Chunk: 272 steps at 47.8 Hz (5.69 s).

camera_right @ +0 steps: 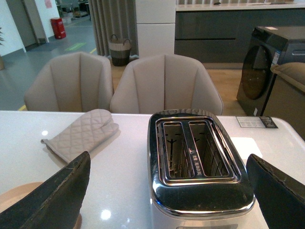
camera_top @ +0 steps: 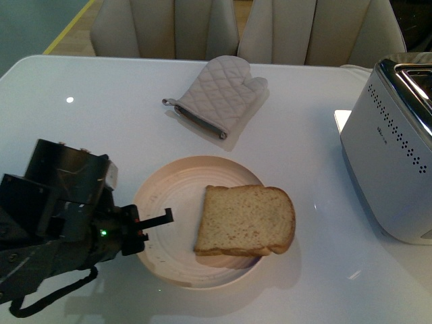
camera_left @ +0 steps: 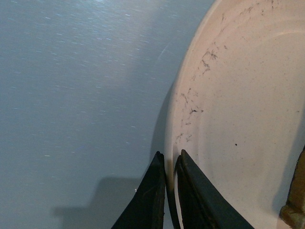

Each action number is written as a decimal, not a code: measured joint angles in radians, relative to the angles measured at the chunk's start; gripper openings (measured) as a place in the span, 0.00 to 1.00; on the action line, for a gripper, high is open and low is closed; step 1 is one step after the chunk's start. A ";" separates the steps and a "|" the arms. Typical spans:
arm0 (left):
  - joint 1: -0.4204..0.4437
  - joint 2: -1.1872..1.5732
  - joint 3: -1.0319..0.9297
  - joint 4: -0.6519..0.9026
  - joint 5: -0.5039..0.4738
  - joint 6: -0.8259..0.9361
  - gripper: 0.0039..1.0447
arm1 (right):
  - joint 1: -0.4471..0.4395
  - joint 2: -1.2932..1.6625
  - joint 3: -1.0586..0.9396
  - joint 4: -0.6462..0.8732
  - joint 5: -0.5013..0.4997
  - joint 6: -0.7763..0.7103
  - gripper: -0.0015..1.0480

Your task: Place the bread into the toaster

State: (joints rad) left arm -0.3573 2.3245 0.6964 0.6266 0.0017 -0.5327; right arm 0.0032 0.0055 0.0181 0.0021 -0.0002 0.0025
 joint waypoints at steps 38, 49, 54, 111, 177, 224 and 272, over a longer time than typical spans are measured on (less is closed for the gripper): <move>-0.062 -0.119 -0.034 0.020 -0.042 -0.128 0.60 | 0.000 0.000 0.000 0.000 0.000 0.000 0.91; 0.079 -0.429 -0.206 0.128 -0.064 -0.114 0.89 | 0.000 0.000 0.000 0.000 0.000 0.000 0.91; 0.161 -0.705 -0.328 0.105 -0.050 -0.092 0.93 | 0.000 0.000 0.000 0.000 0.000 0.000 0.91; 0.354 -2.167 -0.684 -0.474 -0.002 0.522 0.03 | 0.000 0.000 0.000 0.000 0.000 0.000 0.91; 0.354 -2.320 -0.684 -0.626 -0.002 0.524 0.94 | 0.277 1.708 0.449 0.330 -0.080 0.600 0.91; 0.354 -2.320 -0.684 -0.626 -0.002 0.524 0.94 | 0.275 2.160 0.660 0.514 -0.212 0.698 0.34; 0.354 -2.320 -0.684 -0.626 -0.002 0.524 0.94 | -0.032 1.424 1.167 -0.225 -0.028 -0.071 0.03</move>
State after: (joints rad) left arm -0.0036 0.0048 0.0124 0.0006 -0.0002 -0.0086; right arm -0.0292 1.4300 1.1847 -0.2230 -0.0284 -0.0685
